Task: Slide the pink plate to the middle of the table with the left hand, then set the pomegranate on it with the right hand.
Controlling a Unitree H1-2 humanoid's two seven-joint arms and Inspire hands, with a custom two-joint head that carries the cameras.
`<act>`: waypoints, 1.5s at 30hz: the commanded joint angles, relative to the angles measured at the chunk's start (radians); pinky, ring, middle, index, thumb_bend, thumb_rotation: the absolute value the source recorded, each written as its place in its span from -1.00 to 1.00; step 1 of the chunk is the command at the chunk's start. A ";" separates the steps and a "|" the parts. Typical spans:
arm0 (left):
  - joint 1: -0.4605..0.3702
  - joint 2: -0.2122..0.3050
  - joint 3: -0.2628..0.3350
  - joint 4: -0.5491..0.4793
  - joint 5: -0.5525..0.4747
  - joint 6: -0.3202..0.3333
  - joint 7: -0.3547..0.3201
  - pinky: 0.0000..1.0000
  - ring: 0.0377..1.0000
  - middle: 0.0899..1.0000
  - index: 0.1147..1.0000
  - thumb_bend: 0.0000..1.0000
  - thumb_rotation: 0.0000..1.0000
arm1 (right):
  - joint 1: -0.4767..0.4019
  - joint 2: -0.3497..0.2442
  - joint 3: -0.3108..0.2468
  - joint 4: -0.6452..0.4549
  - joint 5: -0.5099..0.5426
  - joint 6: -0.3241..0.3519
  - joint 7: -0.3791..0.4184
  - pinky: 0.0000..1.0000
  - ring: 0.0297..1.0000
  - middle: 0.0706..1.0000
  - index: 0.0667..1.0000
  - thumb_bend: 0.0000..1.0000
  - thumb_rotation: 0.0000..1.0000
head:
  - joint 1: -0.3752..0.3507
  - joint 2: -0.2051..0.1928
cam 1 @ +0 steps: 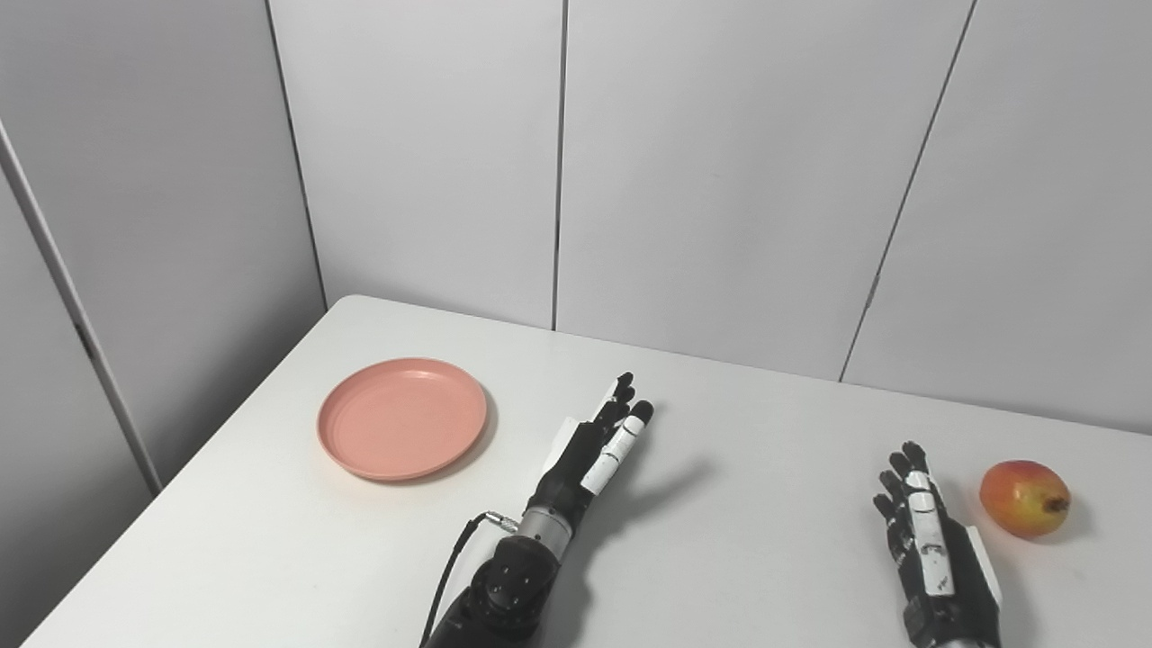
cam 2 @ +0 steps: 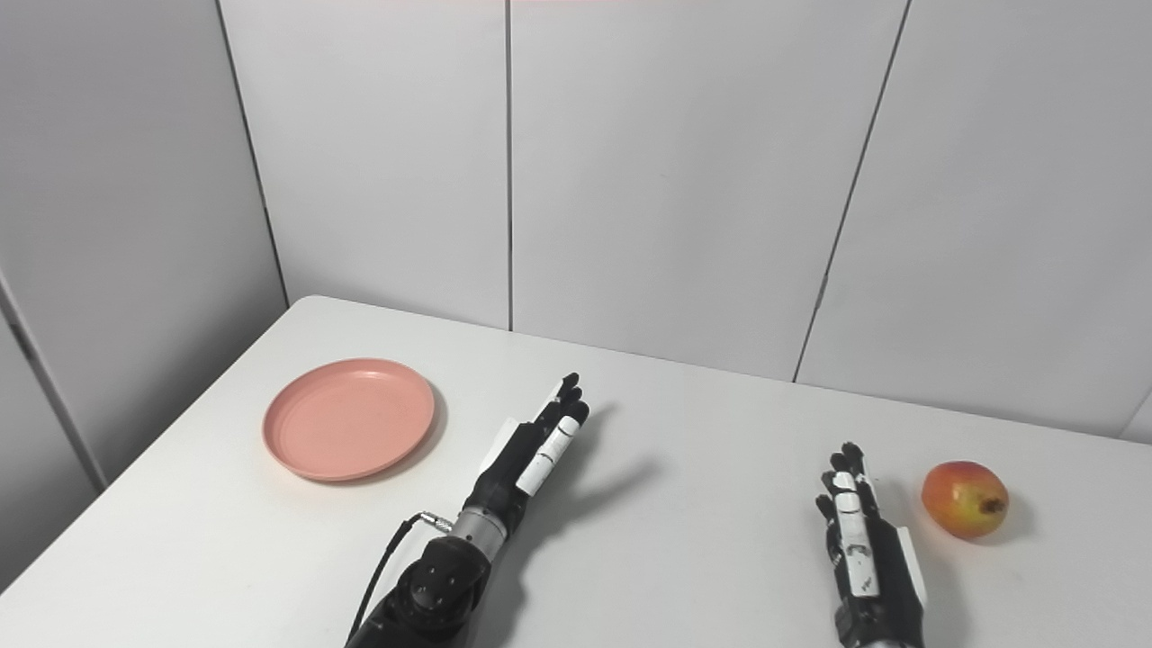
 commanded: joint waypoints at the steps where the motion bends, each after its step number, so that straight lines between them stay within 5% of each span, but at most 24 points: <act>1: 0.010 -0.014 0.006 0.045 -0.031 -0.046 -0.021 1.00 1.00 1.00 1.00 0.22 1.00 | -0.015 -0.006 0.001 0.018 -0.001 -0.077 0.018 1.00 1.00 1.00 1.00 -0.19 0.86 | 0.010 -0.009; 6: 0.012 -0.021 0.017 0.021 -0.002 -0.041 0.038 0.96 0.99 1.00 1.00 0.21 1.00 | -0.021 -0.005 0.001 0.030 -0.002 -0.084 0.016 1.00 1.00 1.00 1.00 -0.25 0.92 | 0.031 -0.026; 13: -0.019 -0.018 0.082 0.009 -0.099 -0.109 0.017 0.91 0.96 1.00 1.00 0.23 1.00 | -0.031 0.011 -0.020 0.047 0.017 -0.095 0.003 1.00 1.00 1.00 1.00 -0.34 0.85 | 0.051 -0.054; 23: -0.040 0.013 0.137 -0.083 -0.145 -0.096 0.011 0.93 0.97 0.99 1.00 0.32 1.00 | -0.028 0.009 -0.018 0.031 0.011 -0.078 0.001 1.00 1.00 1.00 1.00 -0.37 0.87 | 0.063 -0.062; 45: -0.079 0.126 0.254 -0.188 -0.141 -0.037 0.107 0.52 0.58 0.57 0.54 0.21 1.00 | -0.025 0.012 -0.014 0.012 0.020 -0.060 0.002 1.00 1.00 1.00 1.00 -0.49 1.00 | 0.080 -0.077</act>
